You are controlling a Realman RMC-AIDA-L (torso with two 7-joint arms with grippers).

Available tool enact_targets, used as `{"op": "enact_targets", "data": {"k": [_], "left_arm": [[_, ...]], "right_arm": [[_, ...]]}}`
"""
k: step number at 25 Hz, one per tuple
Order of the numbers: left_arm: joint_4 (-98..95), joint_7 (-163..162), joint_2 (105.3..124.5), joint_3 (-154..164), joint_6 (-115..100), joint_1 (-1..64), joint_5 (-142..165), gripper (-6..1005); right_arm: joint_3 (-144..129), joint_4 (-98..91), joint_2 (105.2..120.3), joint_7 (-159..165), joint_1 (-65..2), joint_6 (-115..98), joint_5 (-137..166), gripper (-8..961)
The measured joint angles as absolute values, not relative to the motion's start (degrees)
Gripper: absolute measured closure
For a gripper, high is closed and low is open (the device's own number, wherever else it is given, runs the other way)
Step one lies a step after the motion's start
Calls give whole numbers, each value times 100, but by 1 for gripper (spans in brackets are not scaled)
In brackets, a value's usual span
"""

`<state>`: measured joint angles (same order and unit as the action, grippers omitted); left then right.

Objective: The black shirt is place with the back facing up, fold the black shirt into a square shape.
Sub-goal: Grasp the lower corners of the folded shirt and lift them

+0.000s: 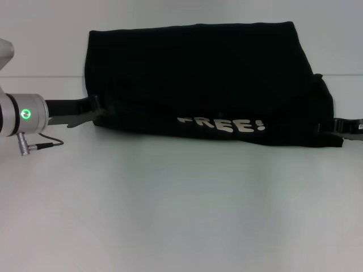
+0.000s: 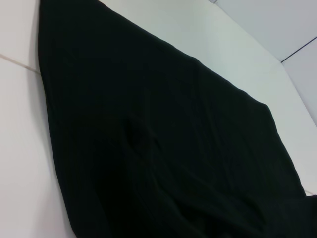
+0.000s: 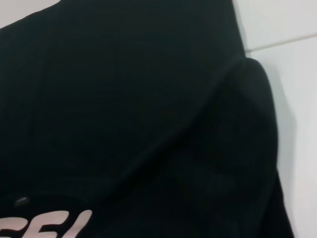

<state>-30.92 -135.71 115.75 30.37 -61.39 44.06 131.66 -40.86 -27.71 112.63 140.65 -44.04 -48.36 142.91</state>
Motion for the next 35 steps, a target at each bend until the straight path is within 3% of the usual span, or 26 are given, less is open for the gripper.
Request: {"op": "enact_targets", "data": {"k": [8, 19, 25, 35], "left_arm": [[-3094, -13570, 11575, 3032, -6134, 4412, 13165, 997], [-3094, -13570, 11575, 3035, -6143, 4412, 13165, 996], [-3128, -13570, 11563, 3070, -6237, 4412, 13169, 997], [-3480, -13563, 11460, 3137, -7230, 4453, 13856, 997]], "right_arm": [[-4111, -2790, 11230, 14108, -4409, -4892, 14291, 387], [-4095, -2814, 11206, 14123, -4403, -4971, 14290, 846], [-4067, -2989, 11205, 14124, -4373, -5277, 14274, 896], [-4104, -3378, 11131, 14160, -4272, -6308, 14294, 896]]}}
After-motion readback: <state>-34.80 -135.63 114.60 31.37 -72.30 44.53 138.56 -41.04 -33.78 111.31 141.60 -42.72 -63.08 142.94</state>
